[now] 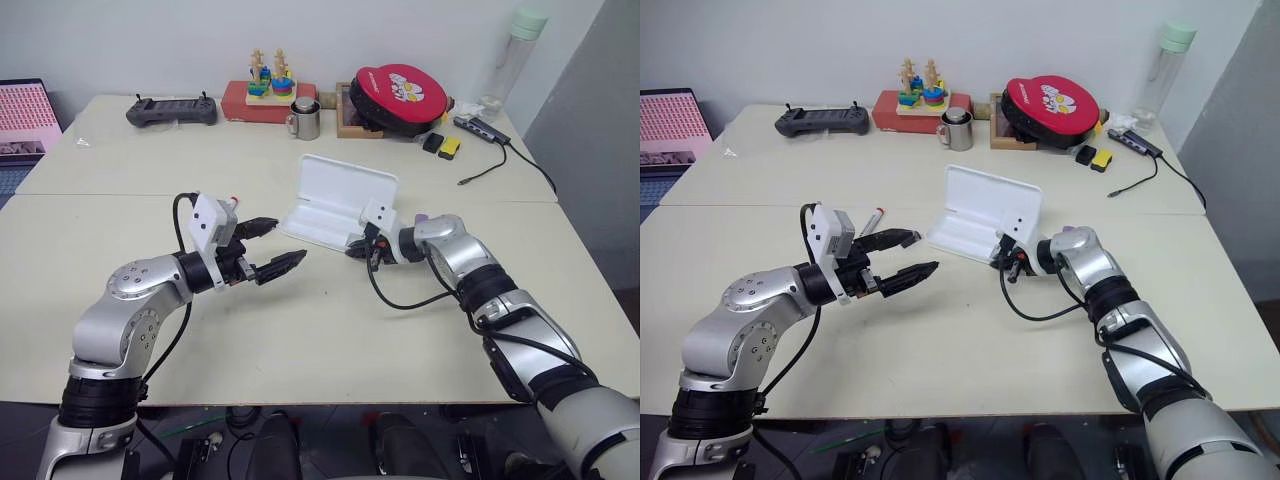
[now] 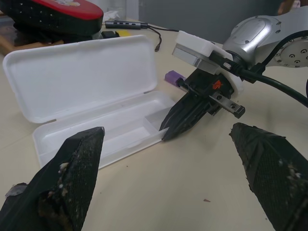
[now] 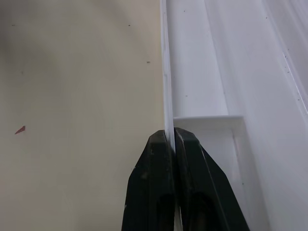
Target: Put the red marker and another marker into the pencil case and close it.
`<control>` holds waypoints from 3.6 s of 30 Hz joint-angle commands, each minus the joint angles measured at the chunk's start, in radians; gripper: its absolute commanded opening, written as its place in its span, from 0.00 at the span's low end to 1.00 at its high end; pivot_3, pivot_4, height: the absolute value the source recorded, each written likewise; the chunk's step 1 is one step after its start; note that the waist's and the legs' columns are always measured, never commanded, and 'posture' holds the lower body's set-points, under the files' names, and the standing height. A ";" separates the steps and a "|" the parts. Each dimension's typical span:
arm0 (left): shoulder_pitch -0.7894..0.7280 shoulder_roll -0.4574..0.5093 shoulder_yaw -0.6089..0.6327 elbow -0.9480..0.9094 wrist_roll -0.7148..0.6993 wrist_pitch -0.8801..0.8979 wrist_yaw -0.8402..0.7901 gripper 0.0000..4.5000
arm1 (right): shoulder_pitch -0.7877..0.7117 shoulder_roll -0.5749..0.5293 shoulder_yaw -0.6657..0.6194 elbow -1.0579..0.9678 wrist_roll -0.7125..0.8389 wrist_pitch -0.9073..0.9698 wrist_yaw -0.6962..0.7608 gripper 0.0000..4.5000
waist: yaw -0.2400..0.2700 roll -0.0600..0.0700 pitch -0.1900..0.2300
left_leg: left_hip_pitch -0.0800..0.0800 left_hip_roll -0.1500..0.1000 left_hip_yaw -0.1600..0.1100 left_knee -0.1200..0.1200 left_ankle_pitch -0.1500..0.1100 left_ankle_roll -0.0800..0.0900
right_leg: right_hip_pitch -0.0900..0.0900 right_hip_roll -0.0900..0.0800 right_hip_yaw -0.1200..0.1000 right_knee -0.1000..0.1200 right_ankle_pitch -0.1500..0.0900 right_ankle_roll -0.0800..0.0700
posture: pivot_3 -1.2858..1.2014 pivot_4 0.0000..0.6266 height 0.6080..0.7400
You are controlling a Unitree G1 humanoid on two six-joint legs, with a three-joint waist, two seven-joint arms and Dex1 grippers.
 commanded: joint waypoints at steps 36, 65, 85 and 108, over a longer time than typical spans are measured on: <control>-0.260 -0.010 0.040 0.681 0.306 -0.085 0.272 1.00 | 0.284 -0.054 -0.190 -0.856 0.284 0.351 -0.050 0.99 | 0.016 0.000 0.000 | 0.000 0.000 -0.001 0.000 0.000 -0.001 | 0.000 0.000 -0.001 0.000 -0.002 0.003 | 0.52 0.24 1.00; -0.424 -0.076 0.141 0.814 0.247 -0.330 0.221 0.09 | 0.264 -0.098 -0.308 -0.926 0.400 0.371 -0.172 1.00 | 0.023 0.000 0.000 | -0.001 0.000 -0.001 0.000 0.000 -0.001 | 0.000 0.000 -0.001 0.000 -0.002 0.003 | 0.52 0.24 1.00; -0.571 0.023 -0.364 0.784 0.403 -0.622 -0.625 0.09 | 0.470 -0.281 -0.483 -1.087 0.513 0.436 -0.241 1.00 | 0.006 0.001 0.000 | -0.003 -0.001 -0.001 0.002 0.000 0.001 | -0.002 0.000 0.000 -0.001 -0.002 0.005 | 0.52 0.24 1.00; -0.620 -0.116 -0.267 0.852 0.357 -0.604 -0.590 0.69 | 0.524 -0.215 -0.402 -1.062 0.390 0.541 -0.522 1.00 | 0.006 0.001 0.000 | -0.016 0.000 -0.003 0.003 0.001 0.001 | -0.013 0.001 -0.002 0.002 0.000 0.000 | 0.52 0.24 1.00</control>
